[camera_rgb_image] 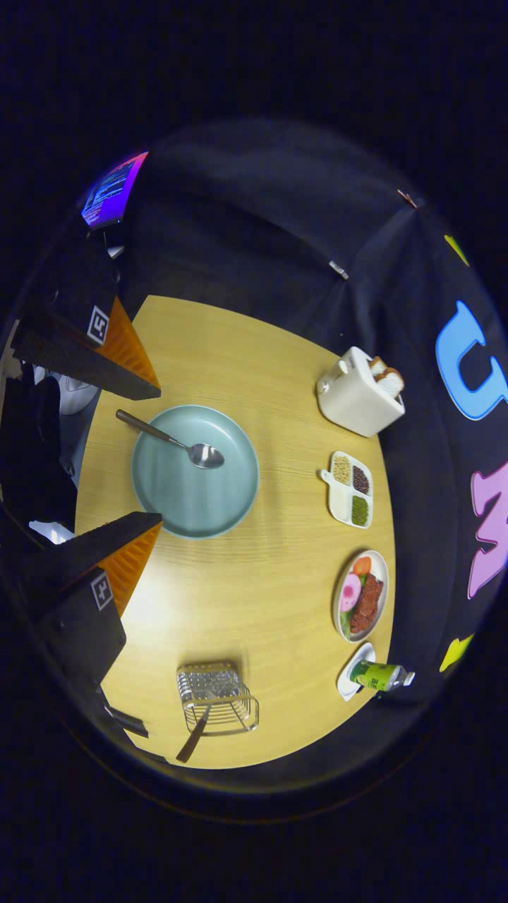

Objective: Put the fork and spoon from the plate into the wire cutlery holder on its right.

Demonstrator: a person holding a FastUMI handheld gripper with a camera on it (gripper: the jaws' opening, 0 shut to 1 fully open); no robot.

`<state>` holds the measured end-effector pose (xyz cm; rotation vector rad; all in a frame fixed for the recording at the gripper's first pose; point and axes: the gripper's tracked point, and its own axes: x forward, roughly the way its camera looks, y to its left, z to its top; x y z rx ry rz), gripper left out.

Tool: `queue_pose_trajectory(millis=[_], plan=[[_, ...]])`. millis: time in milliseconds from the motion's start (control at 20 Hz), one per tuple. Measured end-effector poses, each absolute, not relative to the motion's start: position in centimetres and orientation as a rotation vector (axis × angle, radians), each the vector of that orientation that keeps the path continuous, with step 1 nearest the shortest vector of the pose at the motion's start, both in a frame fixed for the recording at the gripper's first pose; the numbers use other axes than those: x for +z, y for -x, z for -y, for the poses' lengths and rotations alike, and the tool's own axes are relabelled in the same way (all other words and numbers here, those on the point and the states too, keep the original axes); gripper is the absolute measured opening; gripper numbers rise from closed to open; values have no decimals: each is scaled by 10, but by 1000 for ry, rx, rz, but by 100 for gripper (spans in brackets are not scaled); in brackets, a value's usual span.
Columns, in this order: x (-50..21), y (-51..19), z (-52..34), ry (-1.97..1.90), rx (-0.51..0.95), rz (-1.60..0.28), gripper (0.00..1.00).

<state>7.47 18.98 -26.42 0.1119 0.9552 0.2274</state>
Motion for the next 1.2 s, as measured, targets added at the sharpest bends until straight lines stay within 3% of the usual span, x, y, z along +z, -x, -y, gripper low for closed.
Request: queue_pose_trajectory(millis=[700, 850, 1000, 1150, 1200], plan=[[-384, -118, -234, -93, 52, -1165, 98], [-399, -113, -241, -112, 36, -1215, 78], [-409, -113, -239, -88, 22, -1234, 73], [-414, -111, -231, -77, 8, -1264, 40], [-413, -112, -230, -81, 2, -1263, 34]])
